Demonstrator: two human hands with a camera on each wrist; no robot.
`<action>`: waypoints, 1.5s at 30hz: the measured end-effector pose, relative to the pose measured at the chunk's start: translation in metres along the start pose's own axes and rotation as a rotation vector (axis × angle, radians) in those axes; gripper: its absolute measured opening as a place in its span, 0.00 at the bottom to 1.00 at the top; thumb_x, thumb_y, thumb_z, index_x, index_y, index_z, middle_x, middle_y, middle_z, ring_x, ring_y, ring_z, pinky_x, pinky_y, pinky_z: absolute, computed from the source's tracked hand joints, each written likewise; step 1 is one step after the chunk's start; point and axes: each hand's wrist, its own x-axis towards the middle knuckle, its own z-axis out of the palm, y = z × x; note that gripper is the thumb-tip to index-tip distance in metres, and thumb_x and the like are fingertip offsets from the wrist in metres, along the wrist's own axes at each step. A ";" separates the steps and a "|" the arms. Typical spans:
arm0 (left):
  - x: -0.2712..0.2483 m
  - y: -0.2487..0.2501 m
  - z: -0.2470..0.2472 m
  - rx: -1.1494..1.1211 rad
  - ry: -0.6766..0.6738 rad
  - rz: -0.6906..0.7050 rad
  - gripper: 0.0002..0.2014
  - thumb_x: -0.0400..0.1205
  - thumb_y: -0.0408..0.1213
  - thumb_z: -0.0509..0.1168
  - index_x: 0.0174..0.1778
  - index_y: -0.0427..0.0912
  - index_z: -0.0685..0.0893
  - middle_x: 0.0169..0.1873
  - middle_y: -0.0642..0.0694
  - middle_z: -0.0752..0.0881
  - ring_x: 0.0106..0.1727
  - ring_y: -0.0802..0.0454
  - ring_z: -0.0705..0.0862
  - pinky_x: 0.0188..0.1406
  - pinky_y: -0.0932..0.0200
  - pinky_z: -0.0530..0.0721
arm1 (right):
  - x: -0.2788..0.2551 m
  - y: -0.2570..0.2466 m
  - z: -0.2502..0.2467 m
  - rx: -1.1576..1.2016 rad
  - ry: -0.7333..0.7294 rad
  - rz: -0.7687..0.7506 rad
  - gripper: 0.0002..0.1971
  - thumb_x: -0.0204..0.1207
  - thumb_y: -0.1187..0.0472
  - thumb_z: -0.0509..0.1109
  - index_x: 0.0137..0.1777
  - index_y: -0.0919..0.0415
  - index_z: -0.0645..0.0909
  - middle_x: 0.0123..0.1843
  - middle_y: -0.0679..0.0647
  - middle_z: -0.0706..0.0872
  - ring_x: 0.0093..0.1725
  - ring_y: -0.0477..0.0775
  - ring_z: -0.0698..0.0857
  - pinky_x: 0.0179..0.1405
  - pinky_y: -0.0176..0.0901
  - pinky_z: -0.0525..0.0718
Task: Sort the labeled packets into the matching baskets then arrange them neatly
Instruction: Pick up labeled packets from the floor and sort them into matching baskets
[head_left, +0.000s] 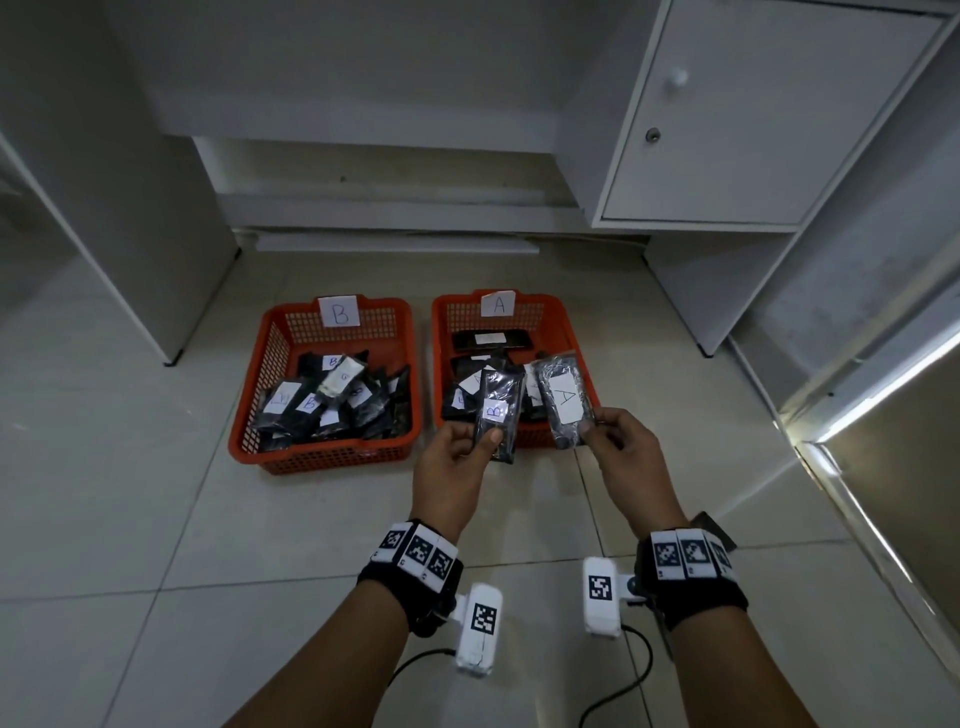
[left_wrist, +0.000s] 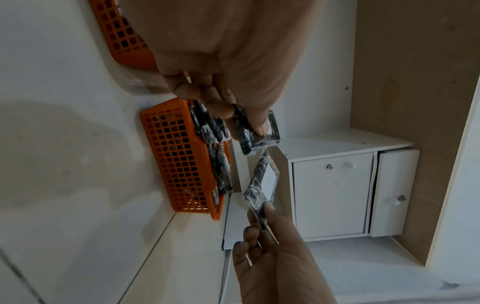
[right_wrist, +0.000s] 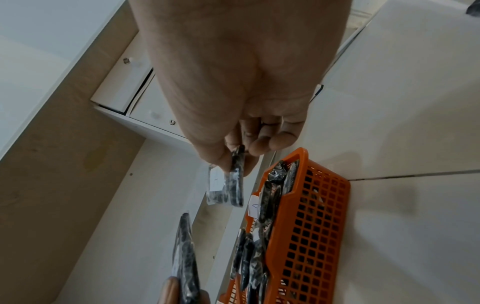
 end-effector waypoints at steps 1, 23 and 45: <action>0.002 0.000 -0.001 -0.003 0.004 0.005 0.13 0.79 0.53 0.77 0.47 0.49 0.85 0.40 0.51 0.93 0.42 0.56 0.89 0.48 0.53 0.85 | 0.003 0.001 0.002 -0.001 -0.005 -0.003 0.05 0.86 0.57 0.75 0.59 0.52 0.87 0.51 0.52 0.94 0.51 0.48 0.91 0.53 0.44 0.85; 0.030 0.005 -0.085 -0.077 0.309 0.061 0.15 0.81 0.50 0.76 0.50 0.42 0.84 0.40 0.45 0.90 0.42 0.57 0.87 0.41 0.65 0.83 | 0.067 0.003 0.043 0.009 0.373 0.027 0.12 0.81 0.54 0.78 0.59 0.50 0.80 0.52 0.54 0.92 0.51 0.54 0.92 0.57 0.61 0.92; 0.086 -0.007 -0.220 0.524 0.577 -0.036 0.19 0.79 0.61 0.72 0.50 0.47 0.88 0.43 0.48 0.91 0.50 0.41 0.88 0.49 0.51 0.85 | 0.036 0.005 0.072 -0.467 0.090 -0.187 0.01 0.83 0.61 0.75 0.52 0.56 0.86 0.59 0.56 0.79 0.49 0.53 0.84 0.45 0.28 0.74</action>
